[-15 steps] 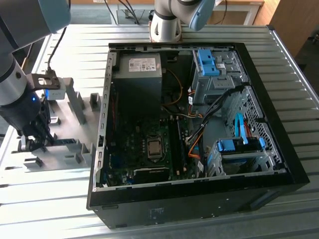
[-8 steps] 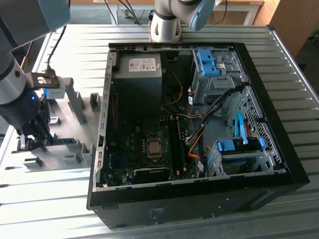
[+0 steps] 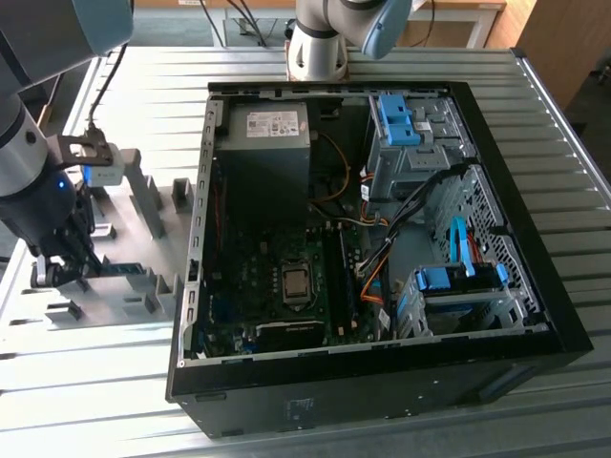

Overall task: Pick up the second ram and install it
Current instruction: 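Pick up the second ram and move it above second insertion slot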

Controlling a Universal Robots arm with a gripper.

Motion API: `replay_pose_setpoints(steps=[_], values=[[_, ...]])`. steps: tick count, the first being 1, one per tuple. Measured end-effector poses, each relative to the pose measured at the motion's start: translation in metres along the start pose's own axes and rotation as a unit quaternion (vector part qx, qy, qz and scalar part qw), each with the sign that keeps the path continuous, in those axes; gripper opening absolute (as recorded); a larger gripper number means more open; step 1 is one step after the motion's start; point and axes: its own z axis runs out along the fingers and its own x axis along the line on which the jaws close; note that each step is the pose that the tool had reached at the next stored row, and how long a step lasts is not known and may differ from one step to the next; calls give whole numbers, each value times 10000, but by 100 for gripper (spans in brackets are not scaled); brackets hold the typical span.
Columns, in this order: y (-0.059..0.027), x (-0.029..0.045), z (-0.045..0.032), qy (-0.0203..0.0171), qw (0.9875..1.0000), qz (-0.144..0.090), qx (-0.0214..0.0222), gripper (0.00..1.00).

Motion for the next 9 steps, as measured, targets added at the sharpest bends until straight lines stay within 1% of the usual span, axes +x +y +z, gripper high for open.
replay_pose_setpoints(steps=[9], values=[[1,-1,-43,-1,10000,19,1,14]])
